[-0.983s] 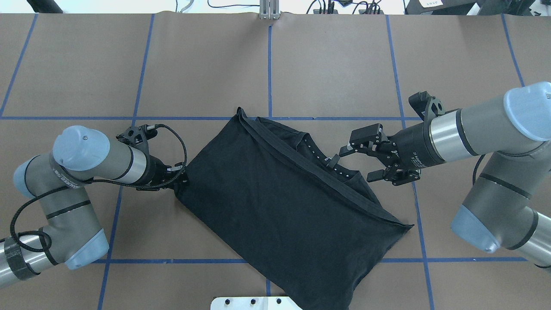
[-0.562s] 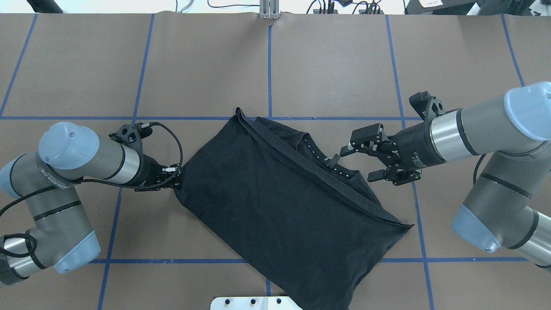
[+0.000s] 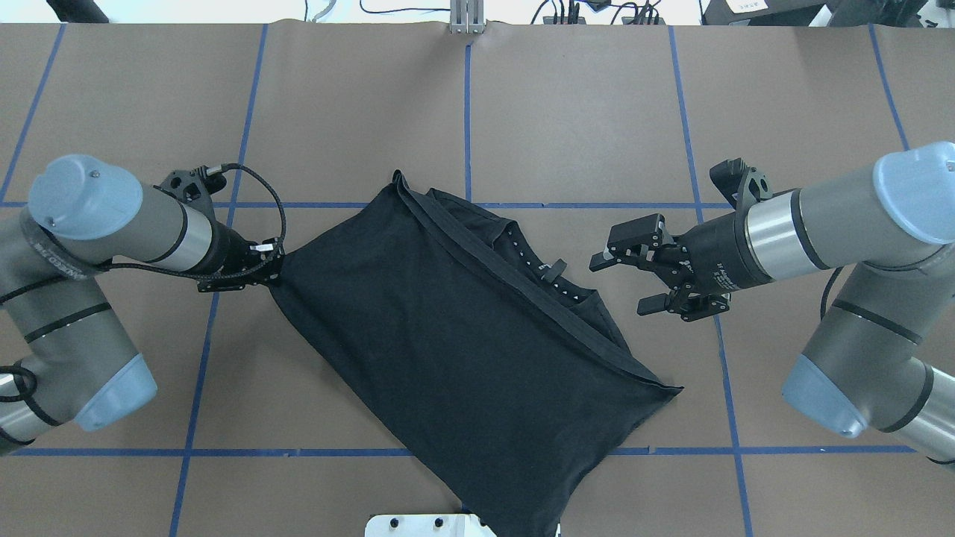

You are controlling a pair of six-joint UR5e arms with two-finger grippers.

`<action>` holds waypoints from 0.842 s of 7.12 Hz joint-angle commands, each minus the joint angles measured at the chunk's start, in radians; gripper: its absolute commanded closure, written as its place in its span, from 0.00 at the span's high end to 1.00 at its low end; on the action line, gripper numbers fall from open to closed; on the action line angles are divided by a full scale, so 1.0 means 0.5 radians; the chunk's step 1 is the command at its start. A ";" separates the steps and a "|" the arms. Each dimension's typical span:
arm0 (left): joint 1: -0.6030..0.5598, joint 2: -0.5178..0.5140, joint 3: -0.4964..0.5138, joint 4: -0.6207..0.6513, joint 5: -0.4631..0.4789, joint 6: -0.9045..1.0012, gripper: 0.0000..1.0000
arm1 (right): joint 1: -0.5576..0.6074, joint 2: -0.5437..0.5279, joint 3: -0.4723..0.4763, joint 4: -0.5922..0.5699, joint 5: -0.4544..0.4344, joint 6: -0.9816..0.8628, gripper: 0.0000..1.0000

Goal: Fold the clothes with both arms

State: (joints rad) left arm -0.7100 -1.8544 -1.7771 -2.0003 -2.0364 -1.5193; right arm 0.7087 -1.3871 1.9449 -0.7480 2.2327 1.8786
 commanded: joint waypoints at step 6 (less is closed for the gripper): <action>-0.196 -0.825 1.095 -0.511 0.409 -0.029 0.00 | 0.058 -0.021 -0.009 -0.004 -0.023 -0.002 1.00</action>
State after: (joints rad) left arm -0.7965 -2.2230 -1.3260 -2.1572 -1.8846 -1.5315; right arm 0.7336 -1.3954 1.9416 -0.7500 2.2213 1.8776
